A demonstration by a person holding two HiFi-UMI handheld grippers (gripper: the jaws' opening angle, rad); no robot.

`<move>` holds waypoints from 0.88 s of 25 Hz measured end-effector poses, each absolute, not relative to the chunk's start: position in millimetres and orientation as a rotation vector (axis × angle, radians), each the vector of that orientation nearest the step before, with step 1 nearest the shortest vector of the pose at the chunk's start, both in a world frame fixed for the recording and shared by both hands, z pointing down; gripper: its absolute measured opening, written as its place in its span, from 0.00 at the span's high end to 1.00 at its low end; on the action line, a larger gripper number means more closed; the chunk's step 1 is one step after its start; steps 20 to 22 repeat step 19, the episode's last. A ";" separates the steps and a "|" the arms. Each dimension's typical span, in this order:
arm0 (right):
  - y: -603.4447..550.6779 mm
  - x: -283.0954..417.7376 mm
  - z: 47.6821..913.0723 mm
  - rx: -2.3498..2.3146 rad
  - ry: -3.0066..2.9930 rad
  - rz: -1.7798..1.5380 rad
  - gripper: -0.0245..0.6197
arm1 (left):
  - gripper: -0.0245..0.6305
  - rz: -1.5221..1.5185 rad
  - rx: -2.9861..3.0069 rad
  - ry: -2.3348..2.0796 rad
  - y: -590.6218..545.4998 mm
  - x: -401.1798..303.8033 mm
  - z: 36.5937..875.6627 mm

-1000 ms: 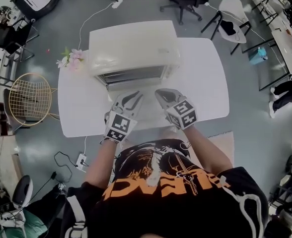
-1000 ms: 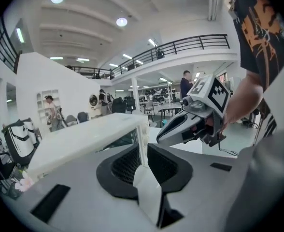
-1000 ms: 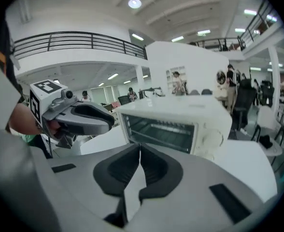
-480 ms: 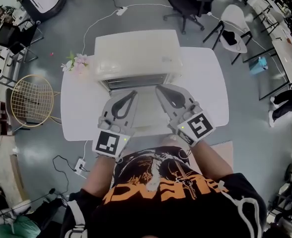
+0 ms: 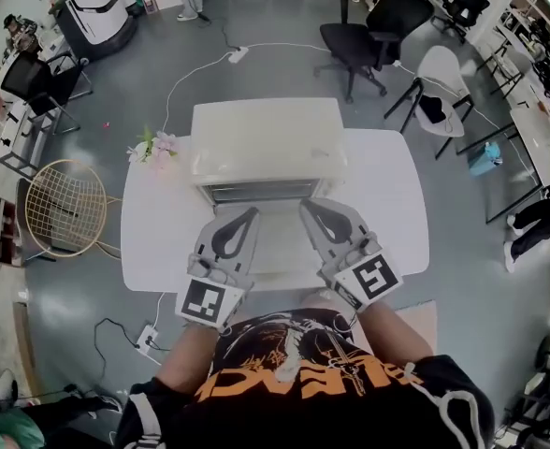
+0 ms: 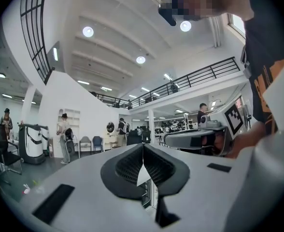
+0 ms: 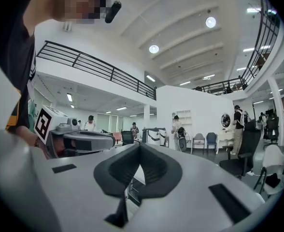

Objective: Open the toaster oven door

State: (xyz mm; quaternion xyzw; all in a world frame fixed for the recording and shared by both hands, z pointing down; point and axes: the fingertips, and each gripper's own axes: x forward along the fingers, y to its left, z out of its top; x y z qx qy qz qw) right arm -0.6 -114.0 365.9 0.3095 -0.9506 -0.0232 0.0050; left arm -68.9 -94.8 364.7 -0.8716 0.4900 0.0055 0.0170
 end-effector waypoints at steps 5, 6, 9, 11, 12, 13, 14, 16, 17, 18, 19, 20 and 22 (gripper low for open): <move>-113.5 -5.2 362.8 0.963 -2.975 -0.080 0.94 | 0.93 0.043 -2.712 1.519 -95.0 -71.2 361.3; -113.7 -5.9 361.9 0.958 -2.978 -0.086 0.94 | 0.93 0.046 -2.710 1.518 -95.5 -71.1 360.2; -112.6 -7.4 360.5 0.945 -2.981 -0.107 0.94 | 0.93 0.050 -2.708 1.518 -95.1 -69.4 359.0; -112.3 -7.5 359.7 0.947 -2.978 -0.122 0.94 | 0.93 0.046 -2.707 1.516 -93.7 -67.3 358.3; -112.6 -7.3 359.2 0.950 -2.974 -0.129 0.94 | 0.93 0.046 -2.706 1.514 -93.1 -66.1 357.3; -112.9 -7.1 358.8 0.955 -2.970 -0.134 0.94 | 0.93 0.047 -2.704 1.512 -92.7 -65.2 356.1; -113.4 -6.9 358.5 0.961 -2.966 -0.139 0.94 | 0.93 0.047 -2.703 1.509 -92.4 -65.0 355.0; -114.2 -7.1 358.1 0.972 -2.958 -0.144 0.94 | 0.93 0.045 -2.703 1.507 -91.9 -66.2 354.2; -114.5 -7.6 358.2 0.977 -2.956 -0.144 0.94 | 0.93 0.043 -2.705 1.507 -91.6 -67.5 354.7; -114.7 -8.2 358.3 0.981 -2.953 -0.143 0.94 | 0.93 0.039 -2.707 1.508 -91.3 -68.9 355.5; -114.9 -8.9 358.5 0.985 -2.951 -0.142 0.94 | 0.93 0.035 -2.709 1.509 -91.0 -70.4 356.4; -114.9 -8.9 358.5 0.985 -2.951 -0.142 0.94 | 0.93 0.035 -2.709 1.509 -91.0 -70.4 356.4; -114.9 -8.9 358.5 0.985 -2.951 -0.142 0.94 | 0.93 0.035 -2.709 1.509 -91.0 -70.4 356.4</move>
